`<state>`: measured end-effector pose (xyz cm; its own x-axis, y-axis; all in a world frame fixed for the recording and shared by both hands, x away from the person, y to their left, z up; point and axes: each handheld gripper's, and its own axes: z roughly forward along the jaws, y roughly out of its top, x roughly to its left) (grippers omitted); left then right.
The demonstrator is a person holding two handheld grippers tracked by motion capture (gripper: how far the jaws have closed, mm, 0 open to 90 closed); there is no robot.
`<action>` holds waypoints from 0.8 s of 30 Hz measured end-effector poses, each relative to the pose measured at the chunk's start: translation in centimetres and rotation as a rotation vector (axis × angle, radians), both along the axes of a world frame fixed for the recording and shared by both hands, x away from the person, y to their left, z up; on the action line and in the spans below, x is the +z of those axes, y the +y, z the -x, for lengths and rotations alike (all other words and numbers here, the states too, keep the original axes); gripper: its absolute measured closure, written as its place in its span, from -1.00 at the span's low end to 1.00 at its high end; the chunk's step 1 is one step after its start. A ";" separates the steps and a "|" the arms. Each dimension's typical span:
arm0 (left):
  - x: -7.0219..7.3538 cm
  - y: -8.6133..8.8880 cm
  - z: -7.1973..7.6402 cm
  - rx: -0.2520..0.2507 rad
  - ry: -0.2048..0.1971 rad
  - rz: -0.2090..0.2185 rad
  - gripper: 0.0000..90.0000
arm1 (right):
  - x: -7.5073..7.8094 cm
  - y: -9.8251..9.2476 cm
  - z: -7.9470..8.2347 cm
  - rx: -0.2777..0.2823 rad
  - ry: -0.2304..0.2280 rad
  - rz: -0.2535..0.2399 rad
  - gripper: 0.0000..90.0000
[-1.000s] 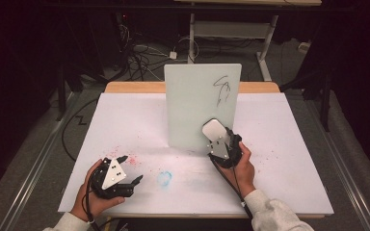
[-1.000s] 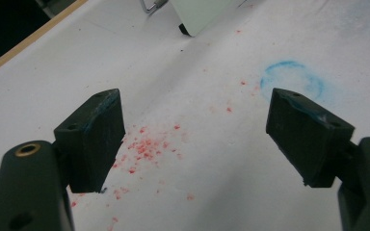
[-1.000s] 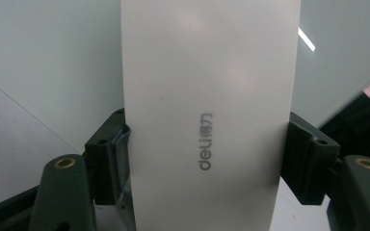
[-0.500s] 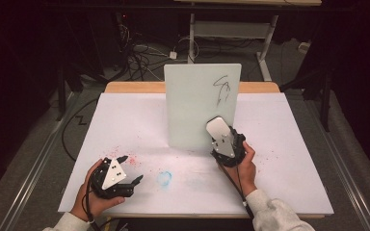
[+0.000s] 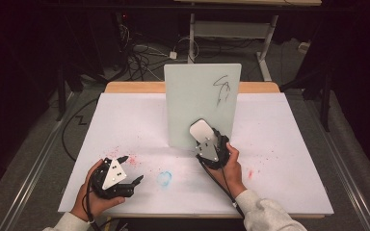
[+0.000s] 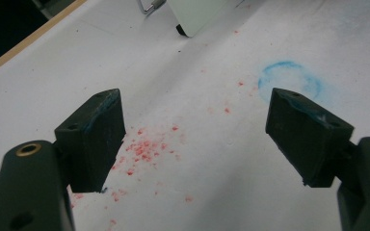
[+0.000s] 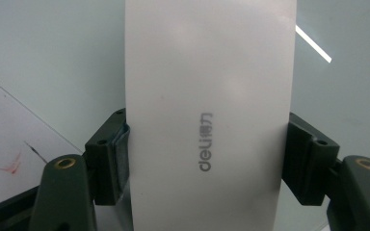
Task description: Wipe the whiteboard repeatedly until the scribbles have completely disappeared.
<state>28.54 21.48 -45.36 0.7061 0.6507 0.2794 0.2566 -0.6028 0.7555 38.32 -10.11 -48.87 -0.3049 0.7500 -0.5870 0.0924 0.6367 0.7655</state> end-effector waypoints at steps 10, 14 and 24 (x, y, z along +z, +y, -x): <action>0.1 0.1 0.1 0.003 -0.005 0.003 -0.54 | 0.6 -3.1 -0.3 -0.071 -0.015 -0.044 -0.31; 0.1 0.0 0.1 0.003 -0.007 0.000 -0.54 | 1.4 -4.7 -0.6 -0.112 -0.011 -0.115 -0.31; 0.1 0.0 0.1 -0.002 -0.004 -0.001 -0.54 | 0.3 -3.9 -0.2 -0.061 0.043 0.025 -0.31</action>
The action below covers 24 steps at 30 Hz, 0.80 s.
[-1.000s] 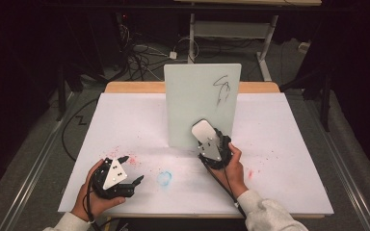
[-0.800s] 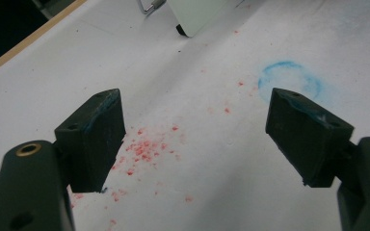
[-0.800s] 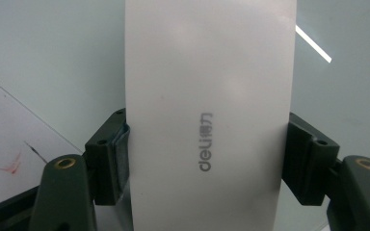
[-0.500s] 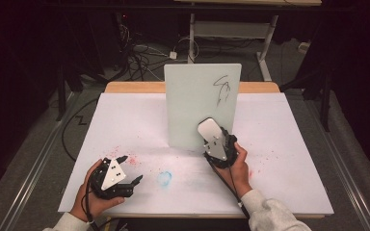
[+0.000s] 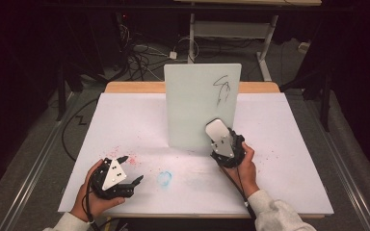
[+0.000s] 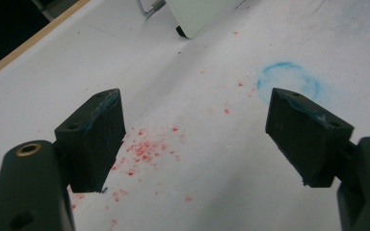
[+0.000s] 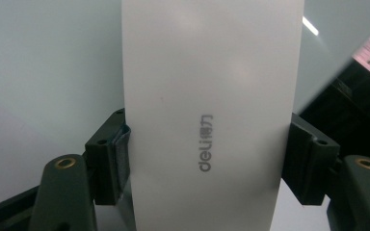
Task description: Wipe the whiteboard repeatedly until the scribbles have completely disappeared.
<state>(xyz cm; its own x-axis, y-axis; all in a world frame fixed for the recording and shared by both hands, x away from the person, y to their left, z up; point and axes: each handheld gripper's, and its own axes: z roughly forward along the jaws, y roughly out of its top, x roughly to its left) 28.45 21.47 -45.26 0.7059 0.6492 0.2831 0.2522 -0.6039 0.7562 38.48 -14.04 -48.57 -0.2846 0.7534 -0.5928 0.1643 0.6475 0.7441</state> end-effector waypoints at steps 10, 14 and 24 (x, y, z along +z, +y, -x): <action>-0.1 -0.3 -0.1 -0.001 0.007 0.001 -0.54 | 0.2 3.1 -0.6 0.113 0.007 0.046 -0.31; -0.2 -0.2 -0.2 -0.001 0.013 0.003 -0.54 | -0.2 5.4 -0.4 0.169 -0.009 0.194 -0.31; -0.1 0.0 -0.1 0.003 0.009 0.006 -0.54 | -0.4 2.6 -0.4 0.154 -0.023 0.336 -0.31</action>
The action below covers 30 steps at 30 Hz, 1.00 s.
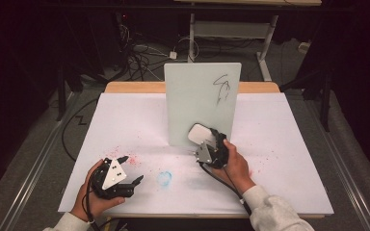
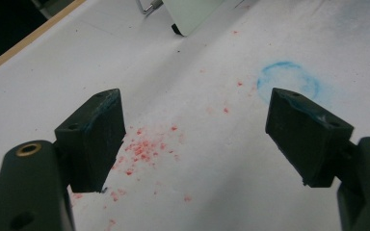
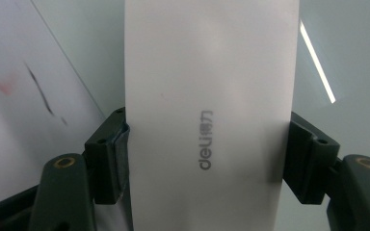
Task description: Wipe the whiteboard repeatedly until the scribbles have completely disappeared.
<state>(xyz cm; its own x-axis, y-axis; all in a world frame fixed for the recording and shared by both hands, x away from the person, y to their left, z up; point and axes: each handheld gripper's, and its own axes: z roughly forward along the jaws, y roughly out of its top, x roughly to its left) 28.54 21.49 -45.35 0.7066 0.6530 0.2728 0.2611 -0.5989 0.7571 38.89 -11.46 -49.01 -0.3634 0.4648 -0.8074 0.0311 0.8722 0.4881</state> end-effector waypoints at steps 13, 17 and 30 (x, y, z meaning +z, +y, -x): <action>0.1 -0.1 0.0 0.001 -0.006 -0.002 -0.54 | 0.8 -5.1 -0.5 -0.134 -0.015 -0.038 -0.31; 0.1 0.0 0.0 0.000 -0.006 -0.003 -0.54 | 0.9 -5.2 -0.5 -0.138 -0.018 -0.047 -0.31; 0.1 -0.1 0.0 -0.002 -0.008 -0.003 -0.54 | 1.8 -4.7 -0.7 -0.121 -0.029 -0.124 -0.31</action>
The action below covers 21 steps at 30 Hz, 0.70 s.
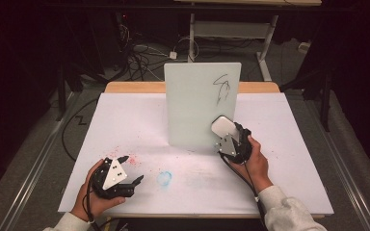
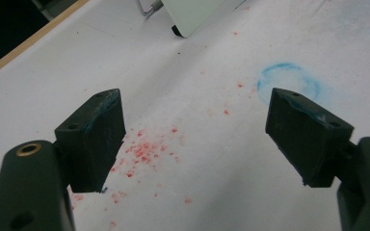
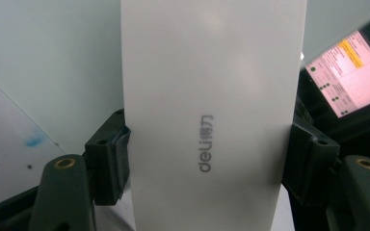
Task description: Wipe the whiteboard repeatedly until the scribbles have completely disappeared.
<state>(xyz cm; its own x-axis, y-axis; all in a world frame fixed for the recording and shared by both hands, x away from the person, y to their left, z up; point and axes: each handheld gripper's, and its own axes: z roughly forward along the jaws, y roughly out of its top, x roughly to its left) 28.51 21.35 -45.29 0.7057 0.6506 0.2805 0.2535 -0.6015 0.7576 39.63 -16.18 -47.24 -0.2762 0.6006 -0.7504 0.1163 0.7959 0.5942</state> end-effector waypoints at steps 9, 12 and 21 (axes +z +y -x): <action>0.0 0.0 0.0 -0.002 -0.001 -0.006 -0.54 | 1.6 0.5 -0.5 0.004 0.008 -0.106 -0.31; 0.0 0.0 0.0 -0.002 -0.001 -0.004 -0.54 | 2.4 0.4 -0.7 0.002 0.000 -0.141 -0.31; 0.0 0.0 0.0 -0.004 -0.001 -0.005 -0.54 | 6.2 0.2 -1.9 -0.008 -0.023 -0.294 -0.31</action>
